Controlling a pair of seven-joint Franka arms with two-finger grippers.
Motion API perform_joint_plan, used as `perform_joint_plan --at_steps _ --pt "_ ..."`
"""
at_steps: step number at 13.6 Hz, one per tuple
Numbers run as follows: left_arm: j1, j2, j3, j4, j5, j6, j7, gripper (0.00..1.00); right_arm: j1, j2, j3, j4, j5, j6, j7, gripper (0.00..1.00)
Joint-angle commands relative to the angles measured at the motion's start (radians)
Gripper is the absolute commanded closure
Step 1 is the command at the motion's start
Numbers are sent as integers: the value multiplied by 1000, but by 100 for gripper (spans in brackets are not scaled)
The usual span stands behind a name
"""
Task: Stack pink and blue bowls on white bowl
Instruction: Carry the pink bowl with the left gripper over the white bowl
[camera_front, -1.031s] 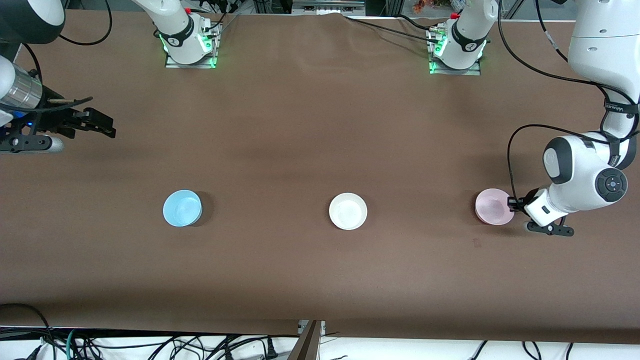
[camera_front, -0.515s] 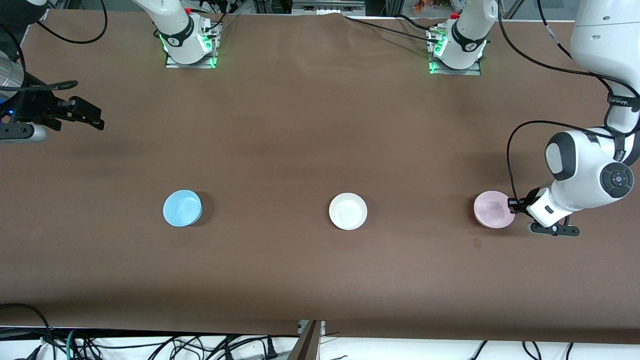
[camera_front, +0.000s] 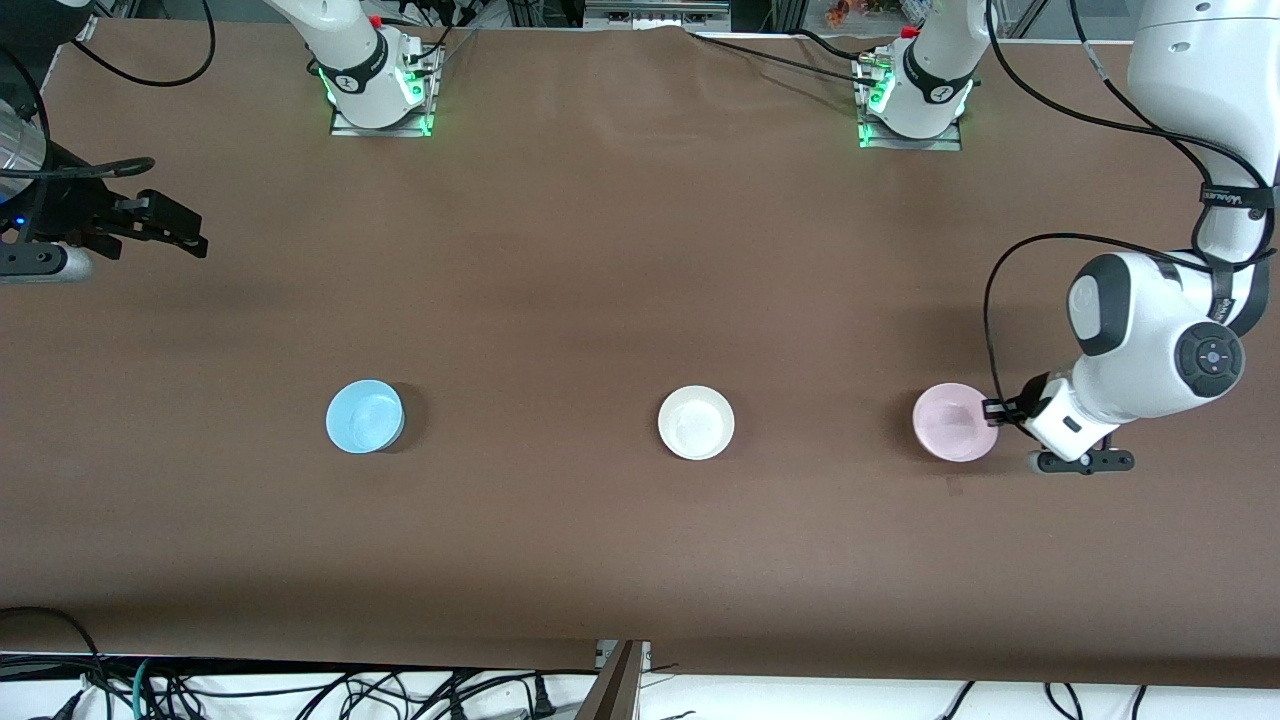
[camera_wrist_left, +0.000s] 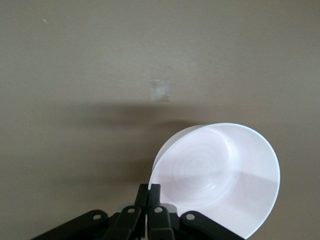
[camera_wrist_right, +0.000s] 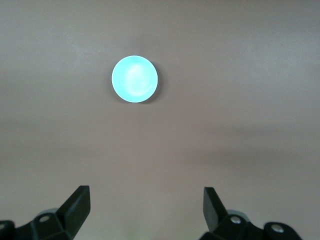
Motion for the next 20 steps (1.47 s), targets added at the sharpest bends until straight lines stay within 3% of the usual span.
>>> perform_joint_plan --at_steps 1,9,15,20 --pt "-3 -13 -49 6 -28 -25 -102 100 -4 -7 -1 5 -7 -12 -11 0" --pt "-21 -10 -195 20 -24 -23 -433 100 -4 -7 -3 5 -1 -14 -11 0" --pt "-188 39 -194 100 -21 -9 -743 100 -4 -7 -3 5 -1 -12 -11 0" --pt "-268 70 -194 114 -19 26 -857 100 -4 -5 -4 5 -1 -14 -11 0"
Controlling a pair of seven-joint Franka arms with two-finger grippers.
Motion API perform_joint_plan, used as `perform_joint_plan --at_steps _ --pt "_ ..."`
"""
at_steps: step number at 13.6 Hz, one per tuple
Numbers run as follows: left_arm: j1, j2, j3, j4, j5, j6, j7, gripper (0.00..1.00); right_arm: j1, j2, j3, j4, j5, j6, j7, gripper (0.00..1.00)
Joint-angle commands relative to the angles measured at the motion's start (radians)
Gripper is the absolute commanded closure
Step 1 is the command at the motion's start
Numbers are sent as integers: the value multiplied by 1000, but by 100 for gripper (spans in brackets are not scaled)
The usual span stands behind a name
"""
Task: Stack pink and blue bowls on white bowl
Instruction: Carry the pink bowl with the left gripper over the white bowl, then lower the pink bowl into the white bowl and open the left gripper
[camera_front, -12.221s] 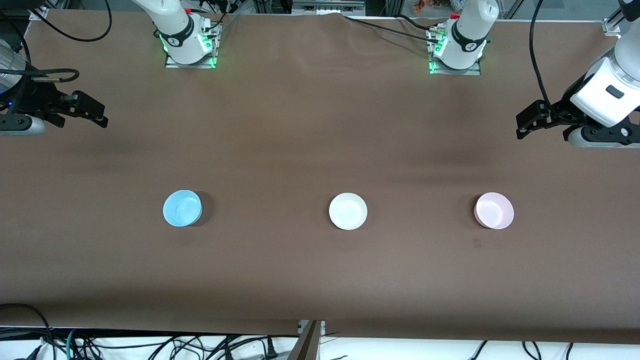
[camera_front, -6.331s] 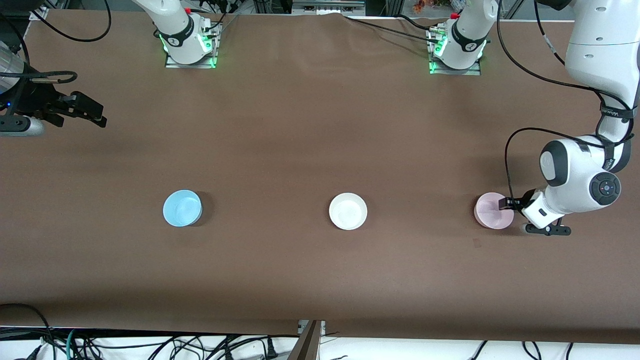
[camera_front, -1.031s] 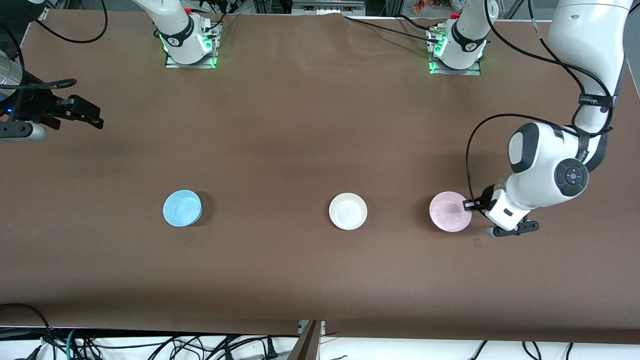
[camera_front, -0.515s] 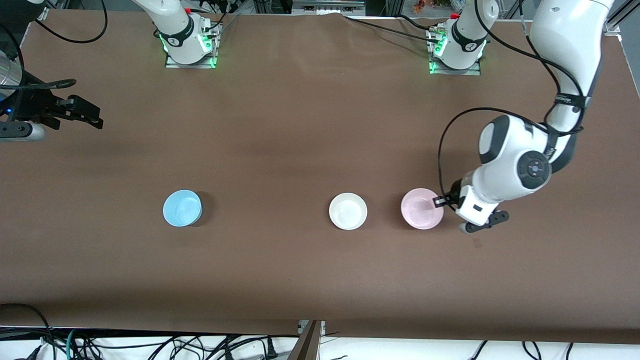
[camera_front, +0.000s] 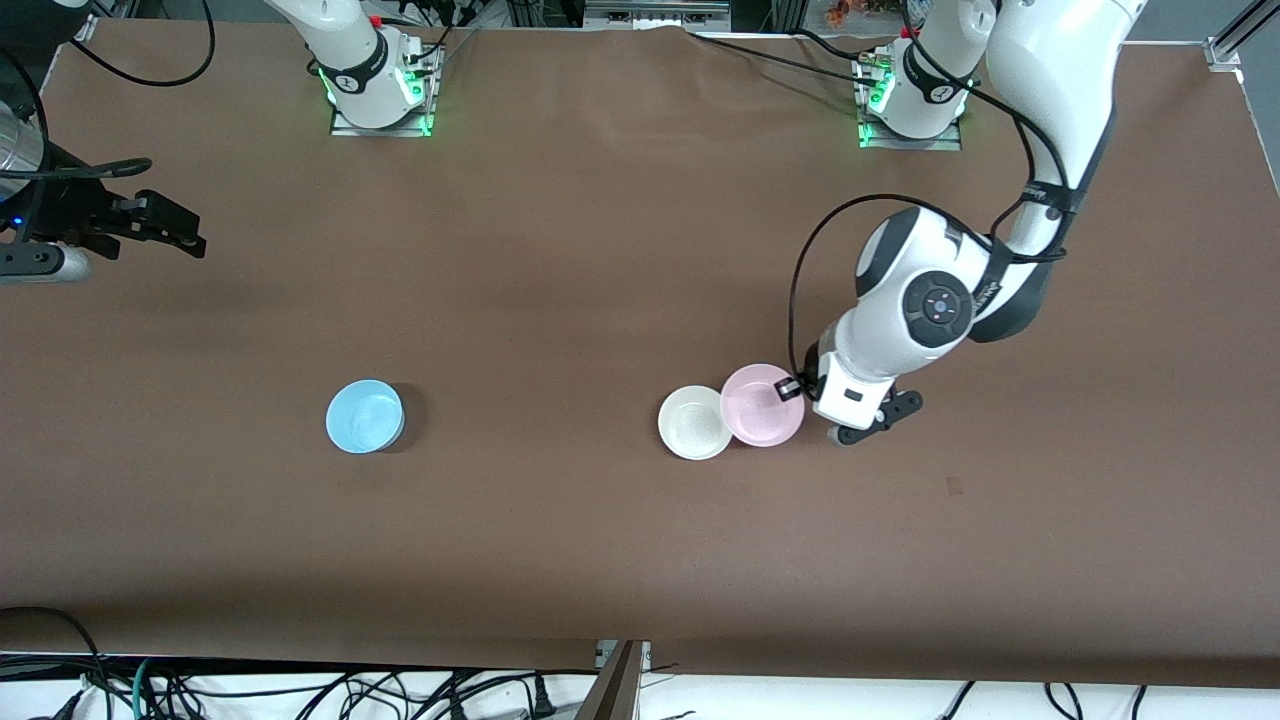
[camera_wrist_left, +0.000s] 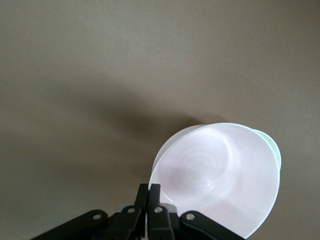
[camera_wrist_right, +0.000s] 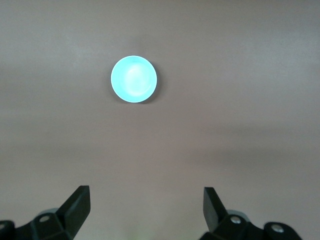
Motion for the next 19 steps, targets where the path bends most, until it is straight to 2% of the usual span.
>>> perform_joint_plan --at_steps 1,3,10,14,19 --pt "-34 36 10 33 -20 81 -58 100 -3 -5 -1 5 -1 -12 -11 0" --pt "-59 58 10 33 -16 123 -113 100 -3 -4 -3 5 -1 -6 -11 0" --pt "-123 102 19 73 -16 126 -210 100 -3 -2 -4 5 -1 -4 -11 0" --pt "-131 128 22 76 -16 183 -223 100 -3 -1 -4 7 -1 -1 -11 0" --pt "-136 144 24 76 -14 189 -230 100 -3 1 -4 8 -1 2 -11 0"
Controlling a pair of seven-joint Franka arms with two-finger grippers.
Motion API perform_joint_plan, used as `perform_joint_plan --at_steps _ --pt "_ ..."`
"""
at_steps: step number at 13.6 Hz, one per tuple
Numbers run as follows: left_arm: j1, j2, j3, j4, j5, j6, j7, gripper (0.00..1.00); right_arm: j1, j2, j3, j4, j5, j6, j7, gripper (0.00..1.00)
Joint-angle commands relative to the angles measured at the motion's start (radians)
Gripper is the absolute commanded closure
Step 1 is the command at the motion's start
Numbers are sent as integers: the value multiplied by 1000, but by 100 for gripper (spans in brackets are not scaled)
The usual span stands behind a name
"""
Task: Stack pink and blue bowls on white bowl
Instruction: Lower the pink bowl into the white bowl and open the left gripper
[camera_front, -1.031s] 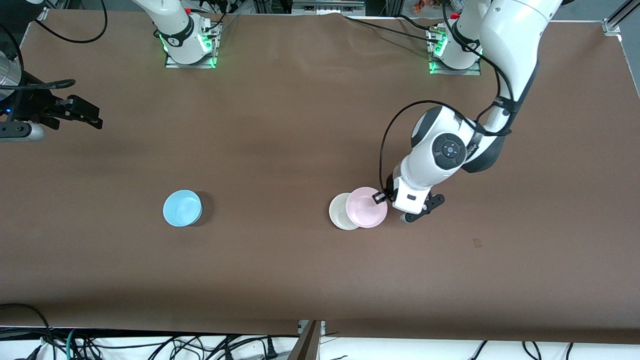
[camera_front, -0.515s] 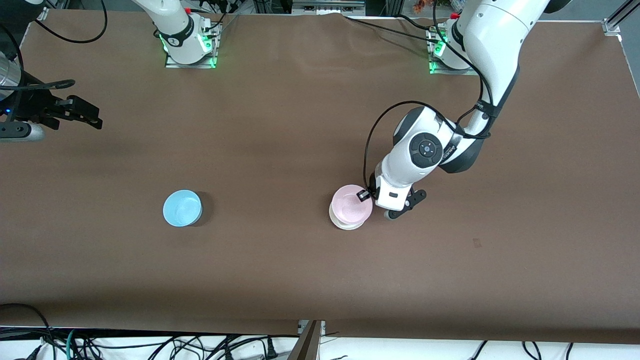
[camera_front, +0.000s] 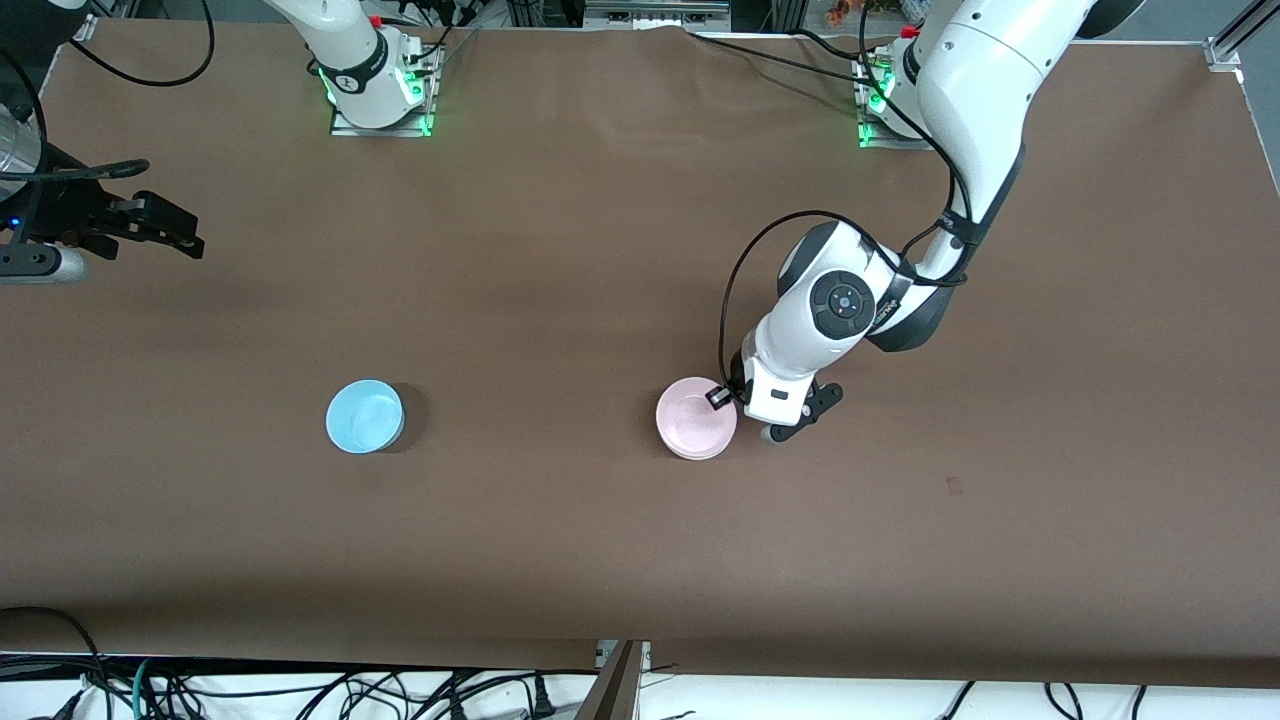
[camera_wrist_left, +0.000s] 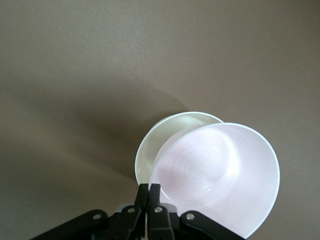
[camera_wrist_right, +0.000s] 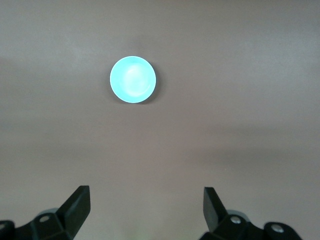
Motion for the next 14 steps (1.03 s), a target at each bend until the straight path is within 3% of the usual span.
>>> perform_joint_plan --at_steps 1,14 --pt "-18 19 16 29 -11 -1 -6 100 -3 0 -1 8 -1 0 -11 0" --pt "-23 36 16 27 29 -1 -8 100 -6 30 1 10 6 8 -11 0"
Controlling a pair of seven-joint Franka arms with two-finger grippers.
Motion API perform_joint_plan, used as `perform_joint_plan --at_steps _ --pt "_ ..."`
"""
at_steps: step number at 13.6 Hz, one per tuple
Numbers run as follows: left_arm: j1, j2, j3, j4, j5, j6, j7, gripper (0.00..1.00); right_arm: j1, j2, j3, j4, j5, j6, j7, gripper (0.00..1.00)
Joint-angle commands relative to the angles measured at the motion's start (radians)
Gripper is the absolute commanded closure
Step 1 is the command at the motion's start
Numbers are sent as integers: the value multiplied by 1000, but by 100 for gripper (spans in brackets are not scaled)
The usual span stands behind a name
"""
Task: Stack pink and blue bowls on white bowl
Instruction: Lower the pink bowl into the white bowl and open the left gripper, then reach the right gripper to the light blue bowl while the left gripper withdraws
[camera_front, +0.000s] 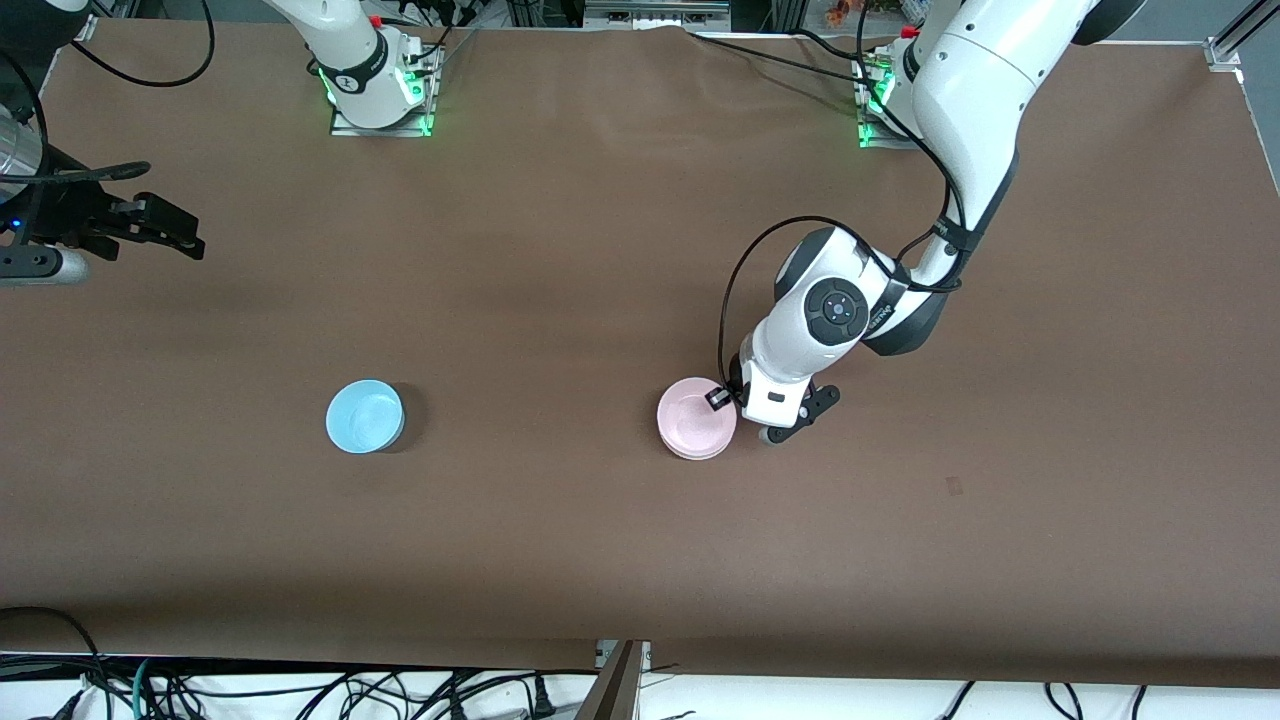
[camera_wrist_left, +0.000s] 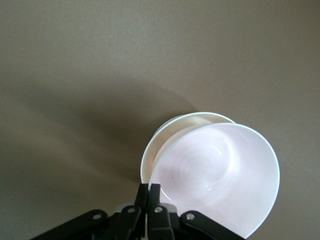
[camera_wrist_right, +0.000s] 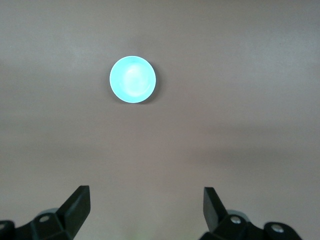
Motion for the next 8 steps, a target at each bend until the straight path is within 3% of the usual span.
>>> perform_joint_plan --at_steps 1,4,6,8 --pt "-20 16 12 27 20 -1 -8 100 -8 44 1 10 5 5 -14 0" --pt "-18 20 12 27 22 -1 -6 100 -9 81 1 10 8 20 -11 0" --pt "-18 20 12 27 22 -1 -6 87 -9 124 1 10 6 21 -13 0" --pt "-18 20 12 27 22 -1 -5 80 -6 128 3 10 -9 29 -14 0"
